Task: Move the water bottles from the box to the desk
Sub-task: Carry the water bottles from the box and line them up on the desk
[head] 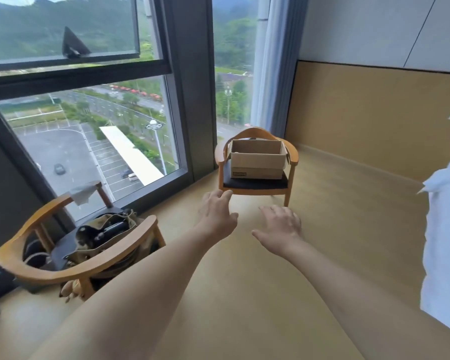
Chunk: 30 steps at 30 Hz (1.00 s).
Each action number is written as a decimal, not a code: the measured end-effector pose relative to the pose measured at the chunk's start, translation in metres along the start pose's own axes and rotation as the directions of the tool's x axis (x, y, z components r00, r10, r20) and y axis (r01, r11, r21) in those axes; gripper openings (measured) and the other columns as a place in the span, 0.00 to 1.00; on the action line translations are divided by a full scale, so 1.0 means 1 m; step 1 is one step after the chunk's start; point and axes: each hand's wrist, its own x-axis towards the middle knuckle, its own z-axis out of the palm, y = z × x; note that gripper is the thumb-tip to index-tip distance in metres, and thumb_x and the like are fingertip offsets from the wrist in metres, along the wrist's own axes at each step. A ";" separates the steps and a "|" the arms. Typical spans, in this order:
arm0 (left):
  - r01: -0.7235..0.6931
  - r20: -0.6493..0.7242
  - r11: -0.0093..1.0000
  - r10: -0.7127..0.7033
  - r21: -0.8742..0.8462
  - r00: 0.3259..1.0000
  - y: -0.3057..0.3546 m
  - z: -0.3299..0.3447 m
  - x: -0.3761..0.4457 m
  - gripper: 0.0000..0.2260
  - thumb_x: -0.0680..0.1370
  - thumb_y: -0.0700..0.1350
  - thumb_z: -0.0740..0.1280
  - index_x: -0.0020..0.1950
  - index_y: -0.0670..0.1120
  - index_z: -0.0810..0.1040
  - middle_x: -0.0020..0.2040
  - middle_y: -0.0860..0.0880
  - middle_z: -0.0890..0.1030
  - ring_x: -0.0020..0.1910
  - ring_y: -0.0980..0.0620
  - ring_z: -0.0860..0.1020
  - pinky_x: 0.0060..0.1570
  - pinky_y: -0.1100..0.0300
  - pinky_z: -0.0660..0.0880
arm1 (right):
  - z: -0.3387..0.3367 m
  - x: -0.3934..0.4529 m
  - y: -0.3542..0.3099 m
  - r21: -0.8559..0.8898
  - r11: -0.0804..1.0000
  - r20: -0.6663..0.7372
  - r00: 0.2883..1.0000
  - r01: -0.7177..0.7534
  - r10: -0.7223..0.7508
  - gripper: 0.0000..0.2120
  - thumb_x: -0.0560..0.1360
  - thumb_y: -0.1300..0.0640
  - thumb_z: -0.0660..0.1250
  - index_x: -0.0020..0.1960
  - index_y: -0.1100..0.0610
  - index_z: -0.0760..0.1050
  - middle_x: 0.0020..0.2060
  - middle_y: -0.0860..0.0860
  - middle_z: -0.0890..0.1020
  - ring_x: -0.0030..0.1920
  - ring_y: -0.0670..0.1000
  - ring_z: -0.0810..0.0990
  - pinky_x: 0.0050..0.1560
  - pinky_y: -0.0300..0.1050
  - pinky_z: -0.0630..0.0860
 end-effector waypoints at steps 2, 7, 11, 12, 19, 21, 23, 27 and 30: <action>-0.026 0.004 1.000 0.026 0.005 1.000 0.002 0.014 0.039 0.27 0.74 0.52 0.72 0.72 0.52 0.71 0.67 0.49 0.75 0.69 0.44 0.69 0.63 0.49 0.72 | 0.002 0.037 0.010 0.015 1.000 -0.007 1.000 -0.017 0.017 0.34 0.76 0.38 0.66 0.78 0.46 0.61 0.73 0.50 0.69 0.73 0.56 0.65 0.73 0.54 0.61; -0.079 0.003 0.995 0.079 0.057 0.997 0.013 0.049 0.145 0.23 0.74 0.53 0.71 0.68 0.51 0.73 0.62 0.48 0.77 0.64 0.44 0.72 0.58 0.50 0.74 | 0.005 0.142 0.046 0.022 0.999 -0.016 0.999 -0.041 0.041 0.35 0.75 0.38 0.66 0.78 0.46 0.60 0.75 0.52 0.67 0.74 0.57 0.63 0.73 0.55 0.61; -0.087 0.009 0.995 0.087 0.039 0.996 0.032 0.069 0.233 0.25 0.74 0.52 0.69 0.71 0.51 0.72 0.64 0.48 0.76 0.66 0.43 0.71 0.59 0.49 0.74 | -0.002 0.231 0.077 0.049 0.997 -0.014 0.998 -0.054 0.054 0.33 0.74 0.38 0.65 0.76 0.46 0.62 0.72 0.51 0.69 0.71 0.56 0.65 0.71 0.55 0.62; -0.089 0.003 0.995 0.089 0.038 0.996 0.037 0.072 0.256 0.25 0.74 0.53 0.70 0.71 0.51 0.72 0.65 0.48 0.76 0.66 0.44 0.71 0.59 0.49 0.74 | -0.005 0.253 0.083 0.051 0.997 -0.014 0.999 -0.050 0.051 0.33 0.74 0.38 0.65 0.76 0.46 0.63 0.71 0.51 0.70 0.71 0.57 0.65 0.70 0.55 0.63; -0.111 0.000 0.994 0.111 -0.002 0.994 0.066 0.096 0.388 0.21 0.74 0.51 0.69 0.67 0.52 0.72 0.60 0.50 0.76 0.63 0.45 0.71 0.57 0.50 0.75 | -0.020 0.382 0.121 0.073 0.996 -0.029 0.998 -0.057 0.060 0.31 0.75 0.39 0.65 0.75 0.47 0.64 0.70 0.51 0.71 0.70 0.57 0.67 0.69 0.56 0.64; -0.108 0.022 0.994 0.108 0.000 0.994 0.069 0.108 0.417 0.24 0.75 0.51 0.69 0.70 0.51 0.71 0.64 0.49 0.76 0.66 0.44 0.70 0.60 0.49 0.74 | -0.017 0.412 0.131 0.073 0.995 -0.019 0.997 -0.067 0.068 0.32 0.75 0.38 0.66 0.75 0.47 0.64 0.70 0.51 0.71 0.70 0.57 0.67 0.70 0.56 0.64; -0.107 0.041 0.994 0.107 0.005 0.993 0.069 0.121 0.450 0.25 0.76 0.50 0.69 0.73 0.50 0.70 0.67 0.48 0.75 0.68 0.43 0.69 0.62 0.48 0.73 | -0.014 0.444 0.140 0.069 0.995 -0.007 0.997 -0.079 0.079 0.32 0.75 0.38 0.66 0.75 0.47 0.64 0.70 0.50 0.72 0.69 0.56 0.67 0.70 0.55 0.64; -0.121 0.071 0.992 0.123 -0.025 0.990 0.068 0.149 0.525 0.26 0.77 0.52 0.67 0.75 0.50 0.68 0.70 0.48 0.73 0.70 0.44 0.67 0.65 0.48 0.70 | -0.003 0.514 0.158 0.080 0.992 -0.002 0.995 -0.096 0.097 0.31 0.75 0.39 0.66 0.74 0.45 0.65 0.70 0.49 0.71 0.70 0.55 0.67 0.69 0.54 0.65; -0.139 0.086 0.989 0.142 -0.042 0.986 0.067 0.172 0.586 0.28 0.77 0.52 0.68 0.76 0.49 0.68 0.71 0.47 0.72 0.72 0.44 0.66 0.67 0.48 0.69 | 0.009 0.575 0.174 0.066 0.989 0.004 0.991 -0.131 0.131 0.31 0.76 0.39 0.66 0.76 0.46 0.63 0.72 0.49 0.70 0.71 0.56 0.66 0.69 0.54 0.64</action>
